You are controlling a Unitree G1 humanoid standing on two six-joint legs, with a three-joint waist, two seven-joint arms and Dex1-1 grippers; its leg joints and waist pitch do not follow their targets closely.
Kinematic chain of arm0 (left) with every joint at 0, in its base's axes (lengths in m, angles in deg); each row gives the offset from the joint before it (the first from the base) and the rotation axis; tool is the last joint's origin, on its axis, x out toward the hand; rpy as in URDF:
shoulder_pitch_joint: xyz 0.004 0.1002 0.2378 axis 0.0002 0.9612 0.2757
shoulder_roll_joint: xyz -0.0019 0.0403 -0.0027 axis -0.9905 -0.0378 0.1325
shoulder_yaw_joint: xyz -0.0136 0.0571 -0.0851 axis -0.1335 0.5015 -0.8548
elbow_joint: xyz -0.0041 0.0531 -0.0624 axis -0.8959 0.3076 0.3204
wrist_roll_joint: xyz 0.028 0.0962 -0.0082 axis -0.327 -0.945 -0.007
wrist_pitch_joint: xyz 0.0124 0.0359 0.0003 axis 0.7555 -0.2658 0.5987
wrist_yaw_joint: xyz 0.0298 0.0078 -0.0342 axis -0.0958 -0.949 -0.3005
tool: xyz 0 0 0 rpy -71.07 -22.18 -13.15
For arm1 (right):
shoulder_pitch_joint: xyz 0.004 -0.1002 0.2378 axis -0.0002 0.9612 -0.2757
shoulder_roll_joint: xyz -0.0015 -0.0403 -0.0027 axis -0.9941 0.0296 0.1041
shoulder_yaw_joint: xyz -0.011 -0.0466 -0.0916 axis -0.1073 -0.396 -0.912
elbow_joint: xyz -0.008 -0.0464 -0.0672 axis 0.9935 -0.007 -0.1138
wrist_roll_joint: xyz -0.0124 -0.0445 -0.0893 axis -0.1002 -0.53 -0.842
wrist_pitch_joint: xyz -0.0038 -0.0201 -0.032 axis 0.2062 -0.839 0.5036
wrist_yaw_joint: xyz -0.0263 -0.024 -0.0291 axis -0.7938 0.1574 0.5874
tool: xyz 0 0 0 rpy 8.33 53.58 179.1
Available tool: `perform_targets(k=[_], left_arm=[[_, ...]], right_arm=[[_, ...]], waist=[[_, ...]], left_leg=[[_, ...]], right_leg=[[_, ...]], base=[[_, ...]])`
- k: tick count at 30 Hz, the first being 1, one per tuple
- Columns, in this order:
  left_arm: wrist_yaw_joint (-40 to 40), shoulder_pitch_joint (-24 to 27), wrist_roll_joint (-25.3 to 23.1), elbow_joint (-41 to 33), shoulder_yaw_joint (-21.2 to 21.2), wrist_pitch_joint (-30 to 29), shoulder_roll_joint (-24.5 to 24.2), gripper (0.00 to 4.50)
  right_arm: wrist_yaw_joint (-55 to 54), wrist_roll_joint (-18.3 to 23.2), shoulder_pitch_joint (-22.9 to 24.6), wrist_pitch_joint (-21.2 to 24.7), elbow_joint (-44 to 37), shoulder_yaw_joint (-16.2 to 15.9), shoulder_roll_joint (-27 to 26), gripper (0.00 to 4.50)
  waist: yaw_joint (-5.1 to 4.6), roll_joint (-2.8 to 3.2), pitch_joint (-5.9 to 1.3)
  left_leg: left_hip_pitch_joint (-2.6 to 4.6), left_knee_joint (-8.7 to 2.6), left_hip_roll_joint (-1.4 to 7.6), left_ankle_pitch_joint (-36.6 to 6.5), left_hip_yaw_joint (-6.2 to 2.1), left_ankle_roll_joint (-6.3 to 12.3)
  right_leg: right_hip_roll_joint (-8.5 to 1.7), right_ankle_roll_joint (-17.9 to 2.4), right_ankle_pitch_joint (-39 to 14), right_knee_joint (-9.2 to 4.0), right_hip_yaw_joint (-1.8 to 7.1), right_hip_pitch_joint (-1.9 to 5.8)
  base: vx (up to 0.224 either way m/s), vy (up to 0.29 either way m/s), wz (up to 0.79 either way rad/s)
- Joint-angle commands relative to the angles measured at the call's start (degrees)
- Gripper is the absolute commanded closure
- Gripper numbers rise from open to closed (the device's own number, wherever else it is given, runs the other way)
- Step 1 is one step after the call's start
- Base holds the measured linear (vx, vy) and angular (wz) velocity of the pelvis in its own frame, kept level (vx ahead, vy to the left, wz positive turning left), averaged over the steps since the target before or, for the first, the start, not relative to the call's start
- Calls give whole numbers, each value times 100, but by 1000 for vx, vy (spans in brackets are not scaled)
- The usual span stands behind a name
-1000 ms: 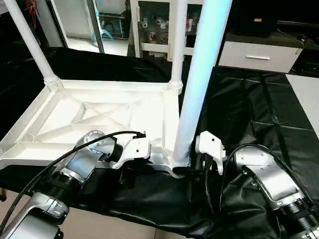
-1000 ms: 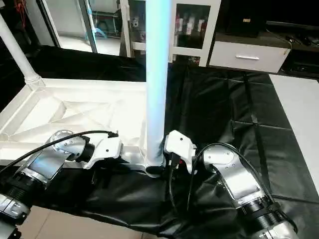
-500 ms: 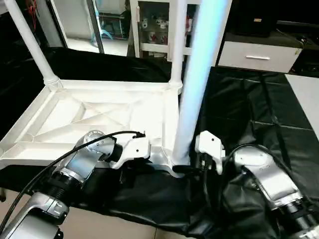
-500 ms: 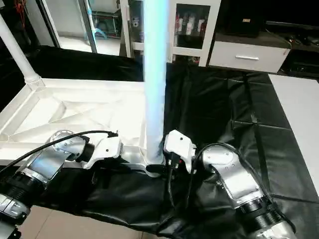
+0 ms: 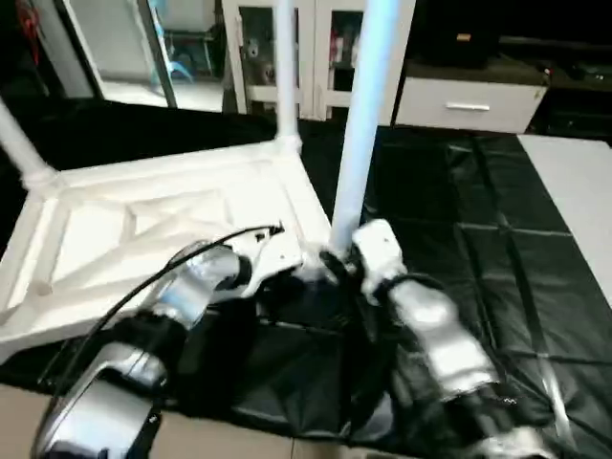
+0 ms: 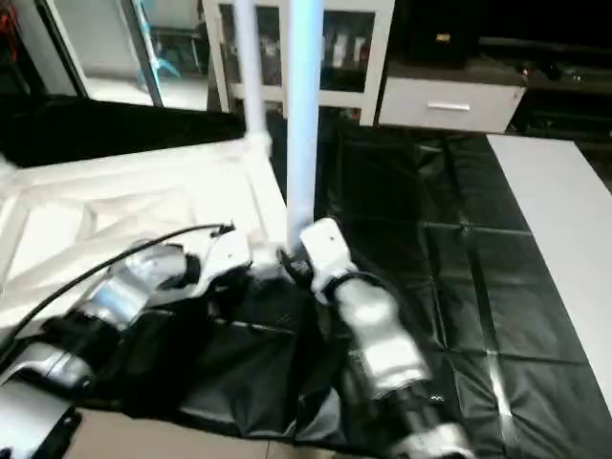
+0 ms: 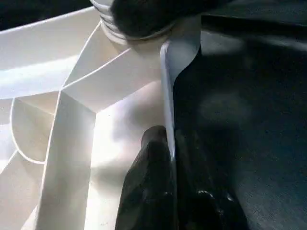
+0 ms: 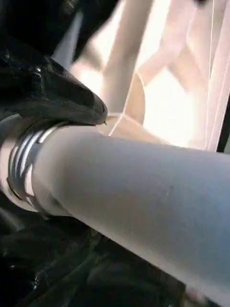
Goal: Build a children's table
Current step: Rotate leg to tighten
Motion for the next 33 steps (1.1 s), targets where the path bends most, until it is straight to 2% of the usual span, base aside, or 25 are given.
perform_targets(k=[1, 4, 5, 7, 8, 10, 11, 14, 15, 16, 17, 22, 23, 24, 25, 30, 32, 33], left_arm=[[-450, -18, 287, 99, -206, 330, 379, 450], [-598, -115, 254, 255, -222, 382, 455, 450], [-604, -149, 250, 319, -221, 414, 470, 450], [-605, -161, 244, 354, -221, 442, 468, 450], [-602, -160, 241, 357, -219, 450, 462, 450], [-584, -144, 241, 345, -216, 462, 440, 450], [-542, -113, 236, 317, -214, 479, 404, 450], [-471, -95, 232, 334, -196, 533, 355, 450], [-428, -82, 228, 325, -176, 553, 327, 450], [-388, -68, 222, 306, -158, 570, 302, 450], [-331, -49, 226, 272, -145, 564, 281, 450], [261, 135, 343, -65, -40, 527, 135, 450], [462, 193, 407, -166, -12, 515, 99, 450], [690, 262, 477, -291, 22, 472, 54, 450], [891, 324, 534, -409, 58, 421, 10, 450], [1638, 584, 800, -967, 217, 172, -168, 450], [1826, 664, 841, -1161, 292, 57, -224, 450], [1884, 694, 845, -1233, 310, 15, -241, 450]], right_arm=[[-960, -305, -85, 279, 695, 312, -114, 197], [-969, -132, -166, 149, 868, 374, -336, 197], [-584, 145, -168, -14, 841, 412, -466, 197], [-238, 286, -118, -232, 722, 381, -482, 197], [-125, 331, -94, -284, 674, 359, -471, 197], [78, 474, -31, -339, 536, 371, -437, 141], [190, 577, 31, -324, 354, 410, -345, 127], [519, 741, 98, -237, 107, 455, -205, 100], [782, 927, 138, -87, -44, 524, -156, 91], [998, 1081, 170, 27, -175, 572, -105, 91], [1299, 1216, 208, 128, -324, 565, 2, 83], [3002, 1458, 442, 366, -1065, 126, 1059, 40], [3282, 1473, 475, 417, -1162, 35, 1286, 27], [3592, 1482, 508, 456, -1263, -60, 1542, 18], [3827, 1470, 528, 464, -1326, -124, 1745, 12], [4408, 1358, 443, 413, -1316, -172, 2240, 12], [4455, 1287, 335, 319, -1213, -146, 2311, 12], [4480, 1264, 286, 281, -1175, -142, 2346, 12]], waist=[[9, -143, -285], [26, -132, -297], [35, -141, -306], [57, -139, -312], [57, -139, -312], [71, -137, -302], [80, -109, -302], [94, -123, -306], [99, -94, -303], [105, -123, -306], [104, -91, -307], [107, -107, -314], [115, -92, -314], [122, -102, -305], [140, -108, -299], [152, -102, -282], [167, -94, -287], [191, -83, -302]], left_leg=[[-112, -488, 205, -1001, -75, 273], [-96, -476, 202, -967, -67, 332], [-96, -464, 207, -910, -57, 416], [-103, -454, 220, -720, -51, 572], [-103, -454, 220, -720, -51, 572], [-108, -452, 220, -707, -43, 654], [-102, -452, 220, -725, -44, 654], [-107, -461, 233, -698, -52, 691], [-105, -462, 229, -720, -51, 692], [-108, -455, 230, -743, -49, 732], [-114, -464, 240, -711, -62, 738], [-138, -436, 240, -667, -52, 834], [-124, -435, 256, -665, -52, 848], [-125, -440, 255, -701, -56, 863], [-116, -439, 268, -761, -40, 872], [-103, -472, 290, -963, -52, 709], [-80, -471, 296, -925, -43, 684], [-41, -454, 294, -892, -20, 691]], right_leg=[[-249, -1114, -1709, -482, 216, 252], [-267, -1189, -1567, -469, 221, 265], [-269, -1230, -1392, -457, 227, 274], [-273, -1345, -1019, -427, 220, 298], [-273, -1345, -1019, -427, 220, 298], [-276, -1406, -1029, -434, 212, 310], [-280, -1414, -1051, -435, 216, 309], [-268, -1409, -1009, -429, 206, 320], [-268, -1430, -1017, -430, 204, 318], [-263, -1419, -971, -431, 208, 340], [-276, -1438, -960, -424, 204, 336], [-271, -1486, -828, -420, 192, 364], [-283, -1499, -854, -420, 197, 352], [-276, -1512, -916, -435, 187, 362], [-281, -1501, -1073, -451, 196, 332], [-287, -1414, -1557, -484, 193, 302], [-280, -1429, -1532, -486, 201, 275], [-266, -1486, -1397, -480, 205, 240]], base=[[0, 0, 0], [0, 0, 0], [0, 0, 0], [0, 0, 0], [0, 0, 0], [0, 0, 0], [0, 0, 0], [0, 0, 0], [0, 0, 0], [0, 0, 0], [0, 0, 0], [0, 0, 0], [0, 0, 0], [0, 0, 0], [0, 0, 0], [0, 0, 0], [0, 0, 0], [0, 0, 0]])
